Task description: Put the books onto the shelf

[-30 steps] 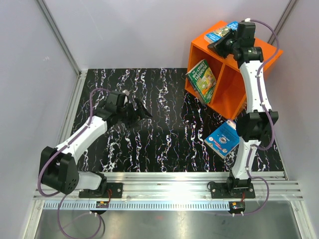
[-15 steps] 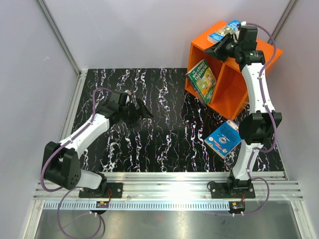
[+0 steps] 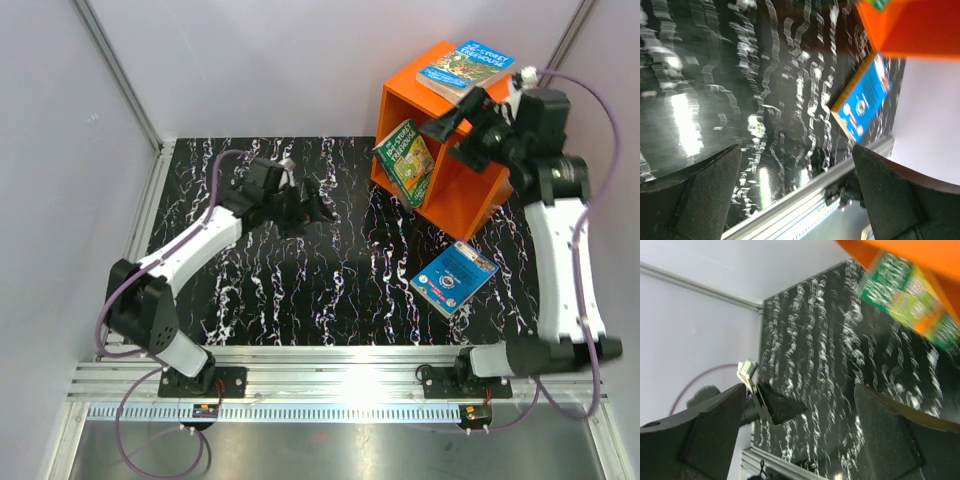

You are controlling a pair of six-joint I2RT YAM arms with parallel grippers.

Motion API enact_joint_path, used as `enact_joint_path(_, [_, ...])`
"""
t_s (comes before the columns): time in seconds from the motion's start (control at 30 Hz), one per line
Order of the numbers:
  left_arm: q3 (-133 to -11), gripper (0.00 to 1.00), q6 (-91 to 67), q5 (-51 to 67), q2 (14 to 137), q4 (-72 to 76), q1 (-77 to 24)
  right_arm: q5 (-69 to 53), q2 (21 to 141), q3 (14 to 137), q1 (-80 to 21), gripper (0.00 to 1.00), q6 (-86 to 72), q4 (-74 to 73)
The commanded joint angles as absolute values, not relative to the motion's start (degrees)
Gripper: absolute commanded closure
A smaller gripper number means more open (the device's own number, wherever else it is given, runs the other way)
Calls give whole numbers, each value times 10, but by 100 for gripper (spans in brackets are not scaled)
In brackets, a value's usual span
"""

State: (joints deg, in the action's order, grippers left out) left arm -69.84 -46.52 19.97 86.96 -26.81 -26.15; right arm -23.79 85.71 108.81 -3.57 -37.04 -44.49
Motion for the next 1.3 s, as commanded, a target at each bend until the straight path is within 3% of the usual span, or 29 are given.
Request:
enact_joint_path(0.0, [-767,2,-438,221,916,-263,-318,-105,758,1008,-34,4,-347,-564])
enact_joint_path(0.13, [-819,1,-438,242,980,-250,-366,-26,633,883,-30,1,-391,-641])
enact_joint_path(0.33, [-931,1,-413,271,1097,-252,-428,-33,536,700,-24,0,-484,-697])
enact_joint_path(0.67, [-964,1,-429,297,1185,-222,-465,-35,583,571,50,0,-488,-705])
enact_joint_path(0.9, [-895,1,-435,294,1153,-180,-463,-50,678,535,134,0,-461,-638])
enact_joint_path(1.27, [-783,1,-435,282,1096,-158,-433,-25,778,516,145,5,-439,-568])
